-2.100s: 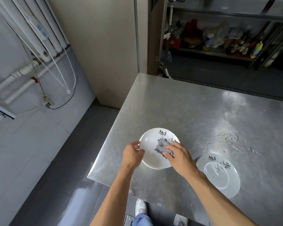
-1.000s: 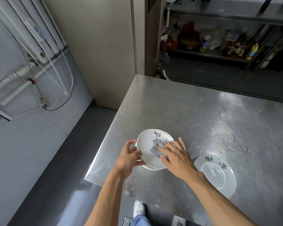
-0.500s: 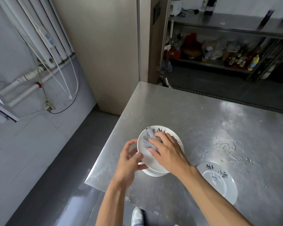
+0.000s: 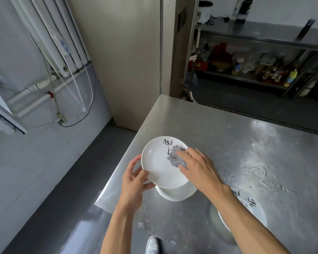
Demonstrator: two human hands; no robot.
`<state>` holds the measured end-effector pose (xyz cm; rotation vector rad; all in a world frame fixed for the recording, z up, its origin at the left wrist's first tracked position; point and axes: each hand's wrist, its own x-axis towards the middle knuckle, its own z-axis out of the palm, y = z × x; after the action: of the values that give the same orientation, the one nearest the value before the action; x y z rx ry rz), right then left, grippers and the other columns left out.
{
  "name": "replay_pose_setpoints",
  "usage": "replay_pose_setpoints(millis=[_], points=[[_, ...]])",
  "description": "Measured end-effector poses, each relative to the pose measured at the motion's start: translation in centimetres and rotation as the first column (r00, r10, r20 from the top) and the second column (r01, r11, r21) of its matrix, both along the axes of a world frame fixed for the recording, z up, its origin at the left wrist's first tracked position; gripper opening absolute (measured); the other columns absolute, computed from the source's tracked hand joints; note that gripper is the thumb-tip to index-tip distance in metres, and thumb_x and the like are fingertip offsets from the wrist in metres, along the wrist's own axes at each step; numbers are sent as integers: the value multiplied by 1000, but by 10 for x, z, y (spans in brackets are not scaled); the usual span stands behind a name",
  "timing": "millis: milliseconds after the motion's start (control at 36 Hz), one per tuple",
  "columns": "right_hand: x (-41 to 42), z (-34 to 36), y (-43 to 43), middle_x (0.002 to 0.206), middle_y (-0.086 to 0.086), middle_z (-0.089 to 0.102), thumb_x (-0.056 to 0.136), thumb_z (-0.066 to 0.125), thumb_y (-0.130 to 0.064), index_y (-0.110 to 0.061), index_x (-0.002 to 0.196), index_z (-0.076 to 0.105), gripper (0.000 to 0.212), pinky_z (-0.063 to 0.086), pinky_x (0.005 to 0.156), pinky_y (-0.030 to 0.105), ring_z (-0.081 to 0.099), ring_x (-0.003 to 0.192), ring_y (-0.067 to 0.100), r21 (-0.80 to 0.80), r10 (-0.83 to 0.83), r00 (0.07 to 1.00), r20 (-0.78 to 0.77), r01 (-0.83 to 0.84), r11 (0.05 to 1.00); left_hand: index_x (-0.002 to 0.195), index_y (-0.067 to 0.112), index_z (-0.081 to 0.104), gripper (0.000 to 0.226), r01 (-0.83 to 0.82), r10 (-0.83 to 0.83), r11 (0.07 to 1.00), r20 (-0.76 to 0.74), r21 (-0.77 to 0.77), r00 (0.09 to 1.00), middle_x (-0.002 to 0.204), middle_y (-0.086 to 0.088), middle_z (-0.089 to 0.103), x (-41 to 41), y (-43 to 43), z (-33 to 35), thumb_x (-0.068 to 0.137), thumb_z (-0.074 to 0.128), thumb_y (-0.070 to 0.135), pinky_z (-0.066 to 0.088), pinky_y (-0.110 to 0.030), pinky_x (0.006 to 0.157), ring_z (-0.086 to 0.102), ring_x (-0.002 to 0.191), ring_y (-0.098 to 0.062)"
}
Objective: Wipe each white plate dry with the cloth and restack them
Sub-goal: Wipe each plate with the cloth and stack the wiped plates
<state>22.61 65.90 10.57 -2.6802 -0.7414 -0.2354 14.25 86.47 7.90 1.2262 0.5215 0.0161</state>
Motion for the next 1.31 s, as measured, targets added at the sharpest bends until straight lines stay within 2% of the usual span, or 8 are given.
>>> replay_pose_setpoints(millis=[56, 250, 389, 500, 750, 1000, 1139, 1306], points=[[4, 3, 1, 93, 3, 59, 77, 79, -16, -19, 132, 61, 58, 51, 70, 34, 61, 84, 27, 17, -68, 997, -28, 69, 997, 122, 44, 68, 55, 29, -30, 999, 15, 22, 999, 113, -5, 78, 0, 0, 4, 99, 50, -4, 65, -48, 76, 76, 92, -33], [17, 13, 10, 113, 0, 53, 96, 65, -20, -15, 130, 61, 34, 50, 80, 37, 57, 100, 25, 151, -128, 979, -159, 152, 977, 124, 45, 68, 56, 84, -86, 996, 63, 39, 994, 115, -9, 77, 2, -9, 20, 82, 58, 8, 65, -54, 80, 71, 91, -33], [15, 26, 24, 122, -1, 59, 96, 64, -14, -13, 127, 65, 31, 50, 91, 40, 58, 112, 23, 256, -15, 995, -100, 40, 966, 129, 47, 65, 60, 112, -120, 990, 98, 90, 988, 118, -8, 77, 4, -20, 29, 83, 57, 10, 63, -59, 80, 71, 102, -38], [7, 35, 37, 118, -4, 64, 94, 65, -11, -16, 121, 70, 28, 47, 93, 32, 59, 108, 22, 315, 126, 990, -70, -98, 944, 132, 46, 65, 61, 102, -113, 989, 105, 110, 988, 119, -7, 77, 7, -28, 34, 85, 54, 10, 63, -44, 75, 73, 98, -31], [5, 19, 19, 111, -2, 65, 94, 64, -10, -16, 114, 73, 23, 48, 95, 31, 61, 102, 20, 178, 349, 912, -215, -314, 932, 134, 34, 66, 56, -120, 118, 993, 85, 19, 989, 111, -14, 79, 5, -12, 28, 99, 52, -7, 66, -47, 73, 76, 97, -42], [11, 13, 3, 94, -7, 63, 81, 74, -15, -27, 100, 73, 22, 43, 70, 37, 59, 83, 24, 30, 55, 998, 15, -56, 998, 129, 37, 69, 58, -120, 117, 991, 48, 53, 992, 101, -11, 79, 1, -4, 27, 98, 51, -8, 64, -39, 68, 77, 85, -34], [21, 25, 3, 86, 3, 55, 83, 74, -11, -16, 110, 71, 28, 47, 66, 38, 58, 79, 29, 45, -139, 990, 33, 137, 990, 123, 46, 71, 60, -9, 5, 998, 65, 68, 998, 108, -10, 79, -1, -13, 34, 93, 56, -3, 66, -54, 77, 75, 85, -32], [17, 41, 18, 111, 4, 58, 97, 61, -20, -15, 127, 62, 30, 48, 74, 39, 60, 96, 30, 134, -47, 997, -63, 55, 989, 136, 47, 63, 62, 119, -134, 986, 128, 119, 983, 122, -7, 77, 1, -27, 41, 87, 58, 9, 65, -53, 79, 74, 105, -32]])
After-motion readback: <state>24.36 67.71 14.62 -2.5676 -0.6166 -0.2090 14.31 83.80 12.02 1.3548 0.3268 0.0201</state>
